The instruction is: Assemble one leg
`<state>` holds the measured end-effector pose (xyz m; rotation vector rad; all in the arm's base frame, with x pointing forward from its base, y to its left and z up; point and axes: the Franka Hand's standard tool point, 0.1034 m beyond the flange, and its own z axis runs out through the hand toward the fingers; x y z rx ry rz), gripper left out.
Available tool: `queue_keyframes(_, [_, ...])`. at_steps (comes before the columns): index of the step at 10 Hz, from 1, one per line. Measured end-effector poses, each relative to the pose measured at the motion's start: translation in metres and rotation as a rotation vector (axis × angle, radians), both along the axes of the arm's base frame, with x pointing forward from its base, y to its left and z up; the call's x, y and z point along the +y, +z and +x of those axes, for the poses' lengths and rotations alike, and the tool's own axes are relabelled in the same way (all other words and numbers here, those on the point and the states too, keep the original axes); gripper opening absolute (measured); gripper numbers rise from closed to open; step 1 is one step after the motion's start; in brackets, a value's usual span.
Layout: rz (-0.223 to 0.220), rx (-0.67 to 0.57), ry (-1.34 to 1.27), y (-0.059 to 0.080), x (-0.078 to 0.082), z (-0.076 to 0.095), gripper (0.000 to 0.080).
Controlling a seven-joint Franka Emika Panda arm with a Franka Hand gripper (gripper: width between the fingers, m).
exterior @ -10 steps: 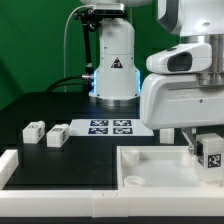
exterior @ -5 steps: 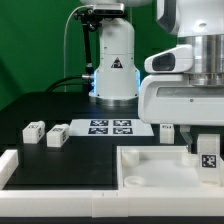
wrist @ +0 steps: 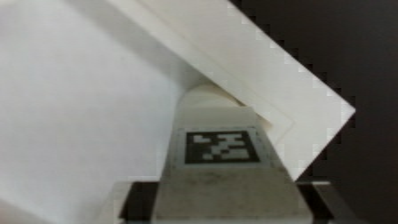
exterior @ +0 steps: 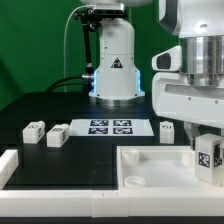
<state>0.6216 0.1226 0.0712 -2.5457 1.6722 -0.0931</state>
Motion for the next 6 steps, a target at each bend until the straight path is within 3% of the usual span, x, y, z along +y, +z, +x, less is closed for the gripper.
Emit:
queue_keyframes(3, [0.035, 0.007, -0.307, -0.0004, 0.0041, 0.0004, 0.0290])
queue_keyframes(4, [0.050, 0.012, -0.364, -0.0004, 0.0052, 0.0002, 0.0368])
queue_keyframes(5, [0.044, 0.009, -0.303, -0.0004, 0.0053, 0.0002, 0.0368])
queue_keyframes(6, [0.046, 0.009, -0.305, -0.0005, 0.0058, 0.0001, 0.0550])
